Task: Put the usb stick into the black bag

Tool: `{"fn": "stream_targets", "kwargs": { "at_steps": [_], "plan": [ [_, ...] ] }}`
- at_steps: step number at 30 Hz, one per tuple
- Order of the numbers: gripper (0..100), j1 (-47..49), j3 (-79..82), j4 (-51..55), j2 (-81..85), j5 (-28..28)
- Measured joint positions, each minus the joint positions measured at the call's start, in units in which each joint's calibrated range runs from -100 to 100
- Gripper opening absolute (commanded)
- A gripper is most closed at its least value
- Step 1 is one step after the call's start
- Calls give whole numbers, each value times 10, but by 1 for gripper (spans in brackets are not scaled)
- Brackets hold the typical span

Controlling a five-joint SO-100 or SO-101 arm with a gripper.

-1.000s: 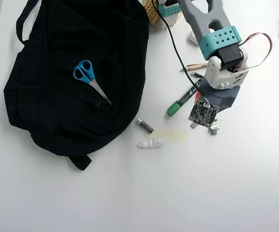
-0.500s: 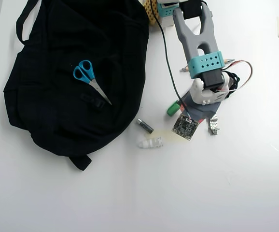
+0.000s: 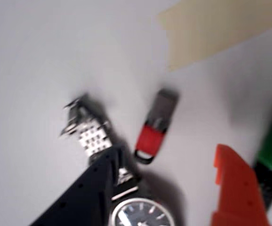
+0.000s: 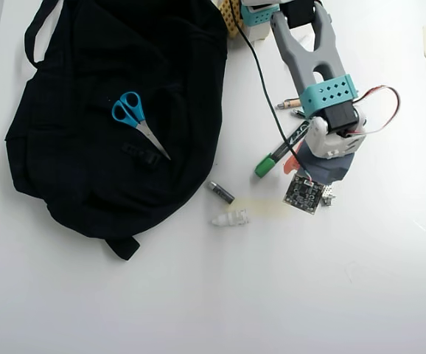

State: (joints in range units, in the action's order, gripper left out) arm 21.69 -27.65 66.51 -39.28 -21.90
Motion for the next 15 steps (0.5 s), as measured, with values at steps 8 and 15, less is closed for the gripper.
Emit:
{"fn": "stream_targets", "kwargs": {
  "at_steps": [8, 15],
  "plan": [
    [26, 5, -1, -52, -15, 0],
    [26, 3, -3, -58, -38, 0]
  ]
}}
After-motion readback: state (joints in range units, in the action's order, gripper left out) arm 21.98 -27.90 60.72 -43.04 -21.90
